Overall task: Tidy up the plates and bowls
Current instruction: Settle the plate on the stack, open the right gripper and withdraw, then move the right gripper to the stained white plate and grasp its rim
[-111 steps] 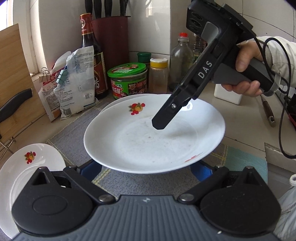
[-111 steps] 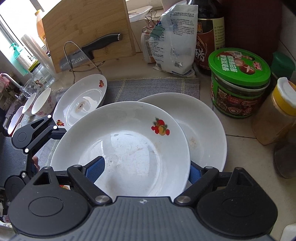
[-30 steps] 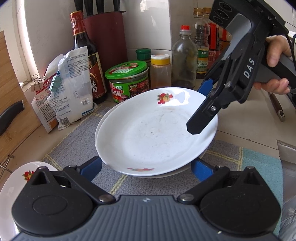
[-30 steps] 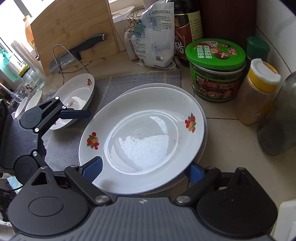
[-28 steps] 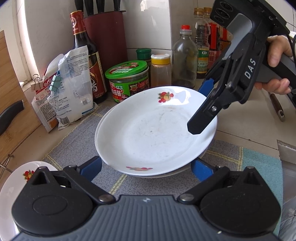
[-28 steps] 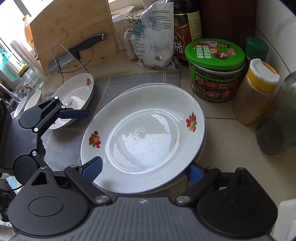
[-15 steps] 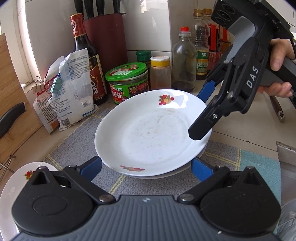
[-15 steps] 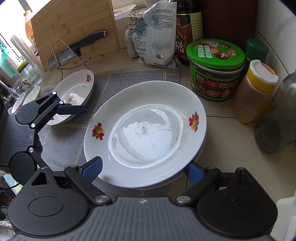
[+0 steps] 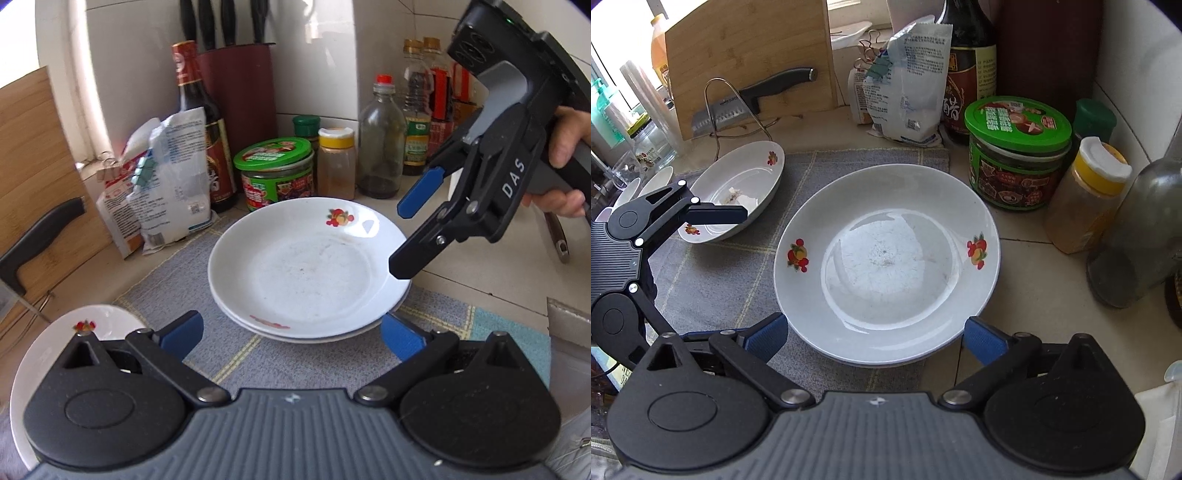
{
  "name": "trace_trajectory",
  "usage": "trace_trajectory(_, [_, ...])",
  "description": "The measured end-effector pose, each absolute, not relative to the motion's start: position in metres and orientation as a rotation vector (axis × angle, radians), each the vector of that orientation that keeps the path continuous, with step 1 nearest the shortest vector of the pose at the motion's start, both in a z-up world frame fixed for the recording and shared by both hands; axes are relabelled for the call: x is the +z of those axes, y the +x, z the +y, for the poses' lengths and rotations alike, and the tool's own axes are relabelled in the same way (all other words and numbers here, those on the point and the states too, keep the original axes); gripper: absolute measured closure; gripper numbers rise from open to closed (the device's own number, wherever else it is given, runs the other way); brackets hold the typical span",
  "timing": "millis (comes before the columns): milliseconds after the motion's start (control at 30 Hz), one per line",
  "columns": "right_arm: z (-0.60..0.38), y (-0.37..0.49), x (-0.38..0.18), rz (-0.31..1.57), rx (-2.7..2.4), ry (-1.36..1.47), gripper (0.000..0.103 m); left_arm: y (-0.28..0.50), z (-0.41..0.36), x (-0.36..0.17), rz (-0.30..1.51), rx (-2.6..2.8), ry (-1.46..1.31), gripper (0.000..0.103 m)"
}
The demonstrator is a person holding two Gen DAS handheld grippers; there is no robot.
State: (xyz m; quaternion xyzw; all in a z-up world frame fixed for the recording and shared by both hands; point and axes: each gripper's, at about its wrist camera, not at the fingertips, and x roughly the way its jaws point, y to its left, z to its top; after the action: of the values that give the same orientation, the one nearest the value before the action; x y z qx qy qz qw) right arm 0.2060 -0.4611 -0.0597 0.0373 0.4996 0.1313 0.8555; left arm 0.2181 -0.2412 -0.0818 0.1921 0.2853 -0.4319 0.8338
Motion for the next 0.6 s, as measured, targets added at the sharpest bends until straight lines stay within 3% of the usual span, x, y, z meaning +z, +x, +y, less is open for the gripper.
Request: trace_trajectory(600, [-0.382,0.203,-0.054,0.878,0.545,-0.047,0.0,0.182,-0.161,-0.078,0.767,-0.418,0.223,0.001])
